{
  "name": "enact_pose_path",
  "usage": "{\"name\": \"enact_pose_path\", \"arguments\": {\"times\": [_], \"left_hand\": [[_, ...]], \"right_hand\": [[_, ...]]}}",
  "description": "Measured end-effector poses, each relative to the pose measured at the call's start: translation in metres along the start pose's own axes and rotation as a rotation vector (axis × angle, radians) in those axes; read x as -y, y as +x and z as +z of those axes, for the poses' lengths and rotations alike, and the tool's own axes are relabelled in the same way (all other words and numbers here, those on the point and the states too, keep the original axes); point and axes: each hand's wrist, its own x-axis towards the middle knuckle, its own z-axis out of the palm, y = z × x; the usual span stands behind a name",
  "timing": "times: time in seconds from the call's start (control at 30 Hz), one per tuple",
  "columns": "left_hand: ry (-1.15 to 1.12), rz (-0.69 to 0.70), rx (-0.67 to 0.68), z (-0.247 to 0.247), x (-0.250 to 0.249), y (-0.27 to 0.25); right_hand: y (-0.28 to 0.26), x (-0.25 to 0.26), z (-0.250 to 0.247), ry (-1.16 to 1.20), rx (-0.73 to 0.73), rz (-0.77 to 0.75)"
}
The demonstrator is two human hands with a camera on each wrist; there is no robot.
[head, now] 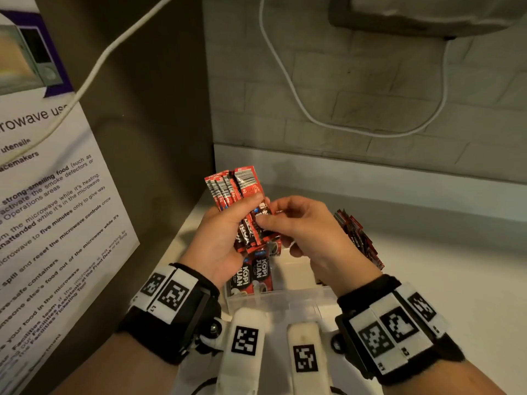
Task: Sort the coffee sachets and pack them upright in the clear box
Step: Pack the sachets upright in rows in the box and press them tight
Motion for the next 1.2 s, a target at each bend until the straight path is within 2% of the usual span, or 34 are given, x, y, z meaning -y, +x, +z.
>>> {"name": "enact_pose_path", "arguments": {"times": [0.13, 0.33, 0.43, 0.5, 0.6, 0.67, 0.77, 0.83, 0.9, 1.03, 1.1, 1.2], "left_hand": [[0.028, 0.006, -0.018, 0.003, 0.004, -0.003], [-0.036, -0.026, -0.026, 0.002, 0.003, -0.003], [-0.059, -0.079, 0.03, 0.001, -0.002, -0.004], [-0.057, -0.103, 0.086, 0.003, -0.002, -0.006], [0.025, -0.087, 0.102, 0.006, 0.001, -0.008], [0.054, -0.043, 0.057, 0.007, 0.002, -0.008], [0.041, 0.034, -0.036, 0.008, 0.003, -0.007], [0.033, 0.056, -0.057, 0.012, 0.004, -0.007], [0.049, 0.06, -0.052, 0.015, 0.007, -0.009], [0.019, 0.09, -0.133, 0.006, 0.005, -0.008], [-0.026, 0.095, -0.188, -0.003, -0.002, -0.005], [-0.066, 0.124, -0.224, -0.01, -0.011, -0.002]], "right_hand": [[-0.004, -0.005, -0.003, 0.023, -0.053, -0.018], [0.008, -0.017, -0.011, 0.13, -0.303, -0.125], [0.011, -0.018, -0.015, 0.184, -0.388, -0.226], [0.011, -0.016, -0.017, 0.127, -0.422, -0.298], [0.007, -0.015, -0.018, 0.075, -0.442, -0.333], [0.006, -0.015, -0.019, 0.142, -0.418, -0.309], [0.006, -0.009, -0.021, 0.375, -0.336, -0.166], [0.003, -0.007, -0.019, 0.345, -0.254, -0.08], [0.0, -0.008, -0.017, 0.273, -0.213, -0.076], [0.008, -0.008, -0.026, 0.287, -0.363, -0.108], [0.019, -0.014, -0.033, 0.201, -0.421, -0.081], [0.035, -0.036, -0.032, 0.004, -0.407, 0.016]]}}
